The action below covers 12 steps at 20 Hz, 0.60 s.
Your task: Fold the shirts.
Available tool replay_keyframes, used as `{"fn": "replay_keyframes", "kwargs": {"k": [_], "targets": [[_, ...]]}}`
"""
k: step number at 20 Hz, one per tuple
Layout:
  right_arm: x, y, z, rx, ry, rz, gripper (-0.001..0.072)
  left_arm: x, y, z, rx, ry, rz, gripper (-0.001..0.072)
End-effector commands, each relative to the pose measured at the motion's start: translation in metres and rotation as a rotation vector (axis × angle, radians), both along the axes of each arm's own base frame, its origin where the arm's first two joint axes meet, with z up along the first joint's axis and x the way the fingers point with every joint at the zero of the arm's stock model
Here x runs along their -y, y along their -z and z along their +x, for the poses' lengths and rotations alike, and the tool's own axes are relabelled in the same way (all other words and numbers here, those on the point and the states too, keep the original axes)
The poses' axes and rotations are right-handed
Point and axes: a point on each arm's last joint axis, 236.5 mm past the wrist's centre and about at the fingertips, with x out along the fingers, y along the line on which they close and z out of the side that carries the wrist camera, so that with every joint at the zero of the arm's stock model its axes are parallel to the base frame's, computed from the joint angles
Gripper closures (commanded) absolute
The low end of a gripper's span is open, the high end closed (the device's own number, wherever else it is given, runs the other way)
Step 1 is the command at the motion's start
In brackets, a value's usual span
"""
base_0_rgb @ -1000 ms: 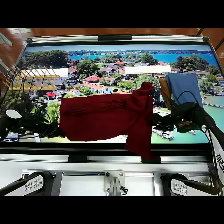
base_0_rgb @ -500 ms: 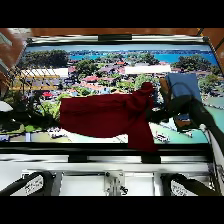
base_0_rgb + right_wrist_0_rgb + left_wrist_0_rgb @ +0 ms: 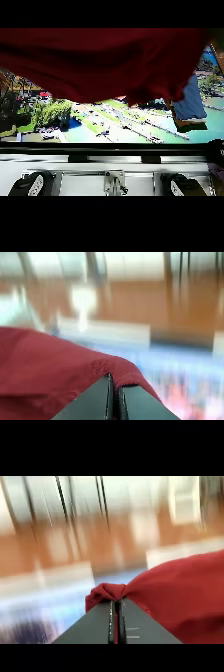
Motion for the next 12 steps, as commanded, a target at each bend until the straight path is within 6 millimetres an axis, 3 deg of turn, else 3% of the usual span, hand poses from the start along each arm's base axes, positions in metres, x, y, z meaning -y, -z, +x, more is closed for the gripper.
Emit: {"fn": "replay_keyframes", "kwargs": {"k": [1,3,6,9,12], "targets": [[0.006,-0.078,-0.092,0.240,0.014,0.051,0.0636,0.012,-0.081,-0.114,0.343,-0.050,-0.028,0.0676],[0.009,-0.072,-0.101,0.218,0.028,0.043,0.0637,0.002,-0.067,-0.115,0.285,-0.108,-0.018,0.0676],[0.014,-0.032,-0.083,0.037,0.058,0.017,0.0636,-0.012,-0.019,-0.087,0.080,-0.162,0.013,0.0675],[0.015,0.032,-0.045,-0.237,0.063,-0.029,0.0636,-0.028,0.031,-0.049,-0.084,-0.193,0.018,0.0675],[0.008,0.109,0.000,-0.573,0.037,-0.028,0.0636,-0.043,0.113,0.003,-0.313,-0.192,-0.009,0.0675]]}}
